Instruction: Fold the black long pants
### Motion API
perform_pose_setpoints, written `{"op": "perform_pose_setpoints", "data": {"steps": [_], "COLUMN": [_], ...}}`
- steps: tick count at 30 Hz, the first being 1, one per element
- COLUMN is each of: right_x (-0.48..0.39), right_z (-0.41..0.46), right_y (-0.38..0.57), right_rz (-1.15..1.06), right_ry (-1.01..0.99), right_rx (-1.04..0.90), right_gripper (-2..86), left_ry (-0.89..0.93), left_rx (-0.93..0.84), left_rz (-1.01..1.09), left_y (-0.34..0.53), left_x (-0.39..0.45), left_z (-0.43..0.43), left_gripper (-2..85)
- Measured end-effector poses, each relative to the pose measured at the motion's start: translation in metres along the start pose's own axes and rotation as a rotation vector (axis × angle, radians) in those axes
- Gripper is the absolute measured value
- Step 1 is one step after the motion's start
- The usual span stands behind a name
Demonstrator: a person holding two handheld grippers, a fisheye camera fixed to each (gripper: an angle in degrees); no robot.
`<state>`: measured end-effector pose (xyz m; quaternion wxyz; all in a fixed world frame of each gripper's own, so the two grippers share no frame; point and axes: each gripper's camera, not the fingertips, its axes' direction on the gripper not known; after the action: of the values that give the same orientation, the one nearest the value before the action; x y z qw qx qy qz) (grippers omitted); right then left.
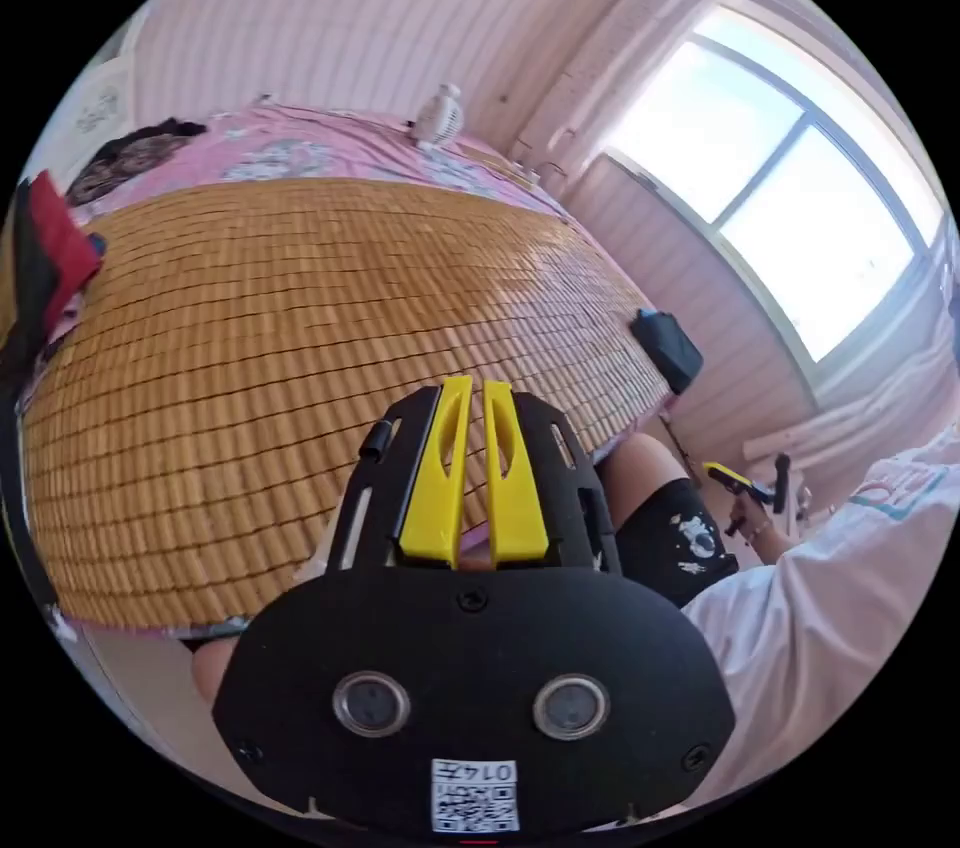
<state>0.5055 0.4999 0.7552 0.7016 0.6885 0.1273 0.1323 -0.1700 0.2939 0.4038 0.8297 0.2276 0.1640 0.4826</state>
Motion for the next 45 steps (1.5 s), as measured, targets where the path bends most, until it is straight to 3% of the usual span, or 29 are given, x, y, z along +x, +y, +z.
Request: {"op": "perform_pose_setpoints", "data": {"steps": [2,5,8,14,19,25,30,34,37,40,45], "right_x": [-0.038,-0.115,-0.215,-0.498,-0.772,-0.972,-1.035,-1.08,-1.101,-1.12,-1.129], "right_z": [-0.008,-0.027,-0.043,-0.045,-0.021,0.055,0.129,0.202,0.251,0.3,0.36], "right_y": [0.013,-0.011,-0.047,-0.055,0.038,0.21,0.337,0.412,0.452,0.474,0.483], "right_rz": [-0.056,-0.288,-0.59,-1.185,-1.666,-2.126,-2.493,-2.456,-2.46,-2.417,-2.244], "right_ry": [-0.06,-0.141,-0.293,-0.63,-0.86,-0.854,-0.71,-0.464,-0.283,-0.122,-0.067], "right_rx": [-0.007,0.056,0.115,0.109,-0.021,-0.361,-0.59,-0.863,-0.887,-0.832,-0.946], "right_gripper": [8.6,8.5,8.3,8.7,10.4,11.1,10.6,10.7,11.7,11.2,10.9], "left_ry": [-0.229,-0.444,-0.583,-0.57,-0.522,-0.497,-0.5,-0.466,-0.411,-0.341,-0.259], "left_rx": [0.142,0.326,0.394,0.327,0.247,0.165,0.093,0.079,0.088,-0.015,-0.048], "left_rz": [-0.176,-0.41,-0.592,-0.94,-1.098,-1.264,-1.342,-1.368,-1.442,-1.503,-1.569], "left_y": [0.063,0.155,0.249,0.416,0.487,0.531,0.545,0.555,0.569,0.582,0.605], "left_x": [-0.052,-0.104,-0.141,-0.2,-0.25,-0.337,-0.409,-0.463,-0.492,-0.514,-0.522], "left_z": [-0.087,-0.169,-0.211,-0.204,-0.176,-0.151,-0.138,-0.128,-0.12,-0.108,-0.096], "left_gripper": [3.5,5.6,7.6,10.6,12.2,13.4,13.6,13.8,13.6,13.2,12.6]}}
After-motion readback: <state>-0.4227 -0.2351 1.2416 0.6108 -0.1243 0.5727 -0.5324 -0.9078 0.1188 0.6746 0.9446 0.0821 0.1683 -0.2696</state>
